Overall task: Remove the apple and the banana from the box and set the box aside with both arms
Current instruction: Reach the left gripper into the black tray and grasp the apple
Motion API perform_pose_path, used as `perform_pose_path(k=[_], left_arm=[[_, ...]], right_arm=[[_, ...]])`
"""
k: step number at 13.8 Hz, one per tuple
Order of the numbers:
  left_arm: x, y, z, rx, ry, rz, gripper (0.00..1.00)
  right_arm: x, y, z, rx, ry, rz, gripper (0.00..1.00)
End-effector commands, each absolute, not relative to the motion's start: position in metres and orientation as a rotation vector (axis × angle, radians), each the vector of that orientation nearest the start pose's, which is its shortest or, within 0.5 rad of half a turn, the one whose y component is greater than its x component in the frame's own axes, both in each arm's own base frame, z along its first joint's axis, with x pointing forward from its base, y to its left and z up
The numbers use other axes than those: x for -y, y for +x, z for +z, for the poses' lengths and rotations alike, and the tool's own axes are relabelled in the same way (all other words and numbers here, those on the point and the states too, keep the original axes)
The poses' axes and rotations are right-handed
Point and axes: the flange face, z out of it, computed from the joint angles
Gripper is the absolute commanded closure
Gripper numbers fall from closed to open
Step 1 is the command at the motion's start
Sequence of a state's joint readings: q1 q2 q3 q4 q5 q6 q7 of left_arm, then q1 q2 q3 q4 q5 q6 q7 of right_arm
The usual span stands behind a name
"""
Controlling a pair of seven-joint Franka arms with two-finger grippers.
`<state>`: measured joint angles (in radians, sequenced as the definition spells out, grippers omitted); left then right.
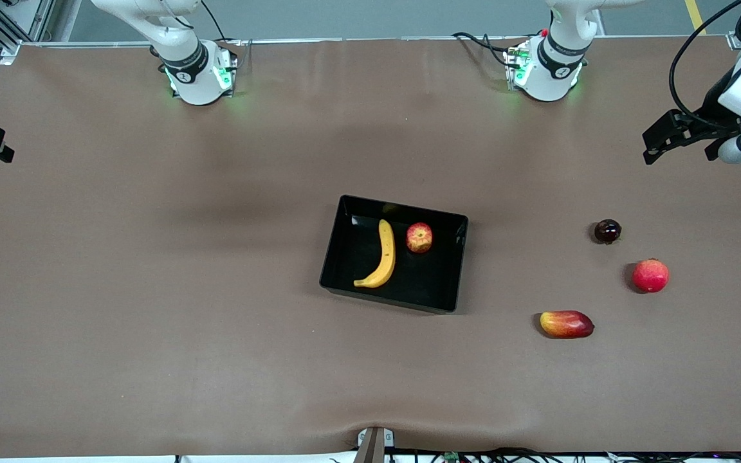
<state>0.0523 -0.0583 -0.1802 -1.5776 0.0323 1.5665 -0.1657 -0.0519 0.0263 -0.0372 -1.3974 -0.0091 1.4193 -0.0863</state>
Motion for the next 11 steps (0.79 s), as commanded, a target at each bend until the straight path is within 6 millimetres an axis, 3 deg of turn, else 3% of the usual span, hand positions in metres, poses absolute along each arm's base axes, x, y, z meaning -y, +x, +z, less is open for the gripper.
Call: perform_pose_path(k=[1, 4, 6, 11], left_arm=[[0.069, 0.532, 0.652, 0.03, -3.109, -0.059, 0.0], [0.079, 0.535, 0.645, 0.014, -3.106, -0.044, 0.0], [0.102, 0.551, 0.634, -0.029, -3.115, -0.025, 0.0], [0.216, 0.561, 0.569, -0.029, -3.145, 0.046, 0.0]], right_arm=[[0.047, 0.541, 0.684, -0.005, -3.16, 0.007, 0.0], [0.048, 0.542, 0.682, -0.005, -3.161, 0.005, 0.0], [0.048, 0.544, 0.68, -0.004, -3.159, 0.012, 0.0], [0.047, 0.544, 0.681, -0.002, -3.159, 0.002, 0.0]])
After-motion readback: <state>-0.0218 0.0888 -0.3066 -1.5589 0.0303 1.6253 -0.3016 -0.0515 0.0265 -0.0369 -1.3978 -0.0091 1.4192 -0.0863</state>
